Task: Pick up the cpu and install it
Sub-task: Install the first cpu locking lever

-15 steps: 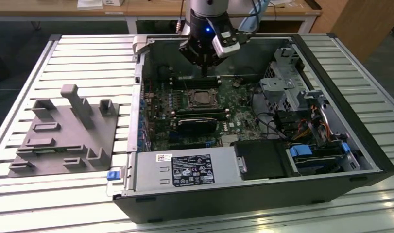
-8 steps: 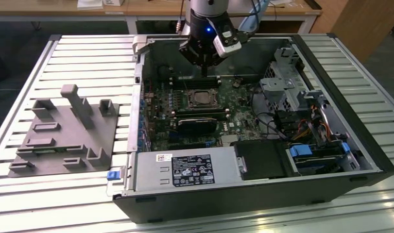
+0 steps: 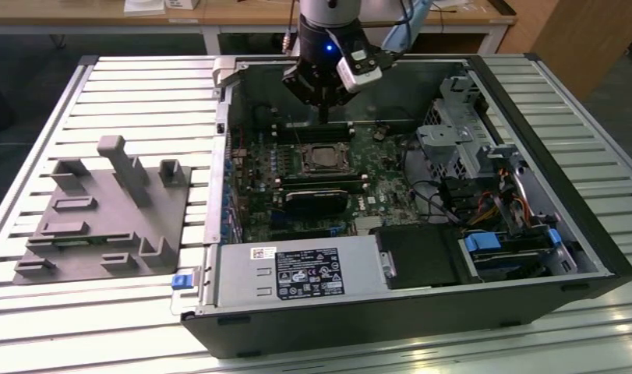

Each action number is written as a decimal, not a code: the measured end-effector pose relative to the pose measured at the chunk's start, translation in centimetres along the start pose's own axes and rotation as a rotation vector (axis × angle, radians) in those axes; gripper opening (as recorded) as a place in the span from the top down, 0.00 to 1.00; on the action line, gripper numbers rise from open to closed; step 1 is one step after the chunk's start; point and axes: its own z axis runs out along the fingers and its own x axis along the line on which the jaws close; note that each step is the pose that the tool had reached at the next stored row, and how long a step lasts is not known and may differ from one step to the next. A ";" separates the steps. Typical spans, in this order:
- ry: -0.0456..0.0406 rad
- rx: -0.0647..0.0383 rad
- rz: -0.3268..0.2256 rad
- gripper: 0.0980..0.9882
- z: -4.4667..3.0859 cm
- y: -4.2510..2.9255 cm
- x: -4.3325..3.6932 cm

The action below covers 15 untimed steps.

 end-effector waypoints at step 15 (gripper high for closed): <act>0.0000 0.000 0.000 0.99 0.01 -0.08 0.63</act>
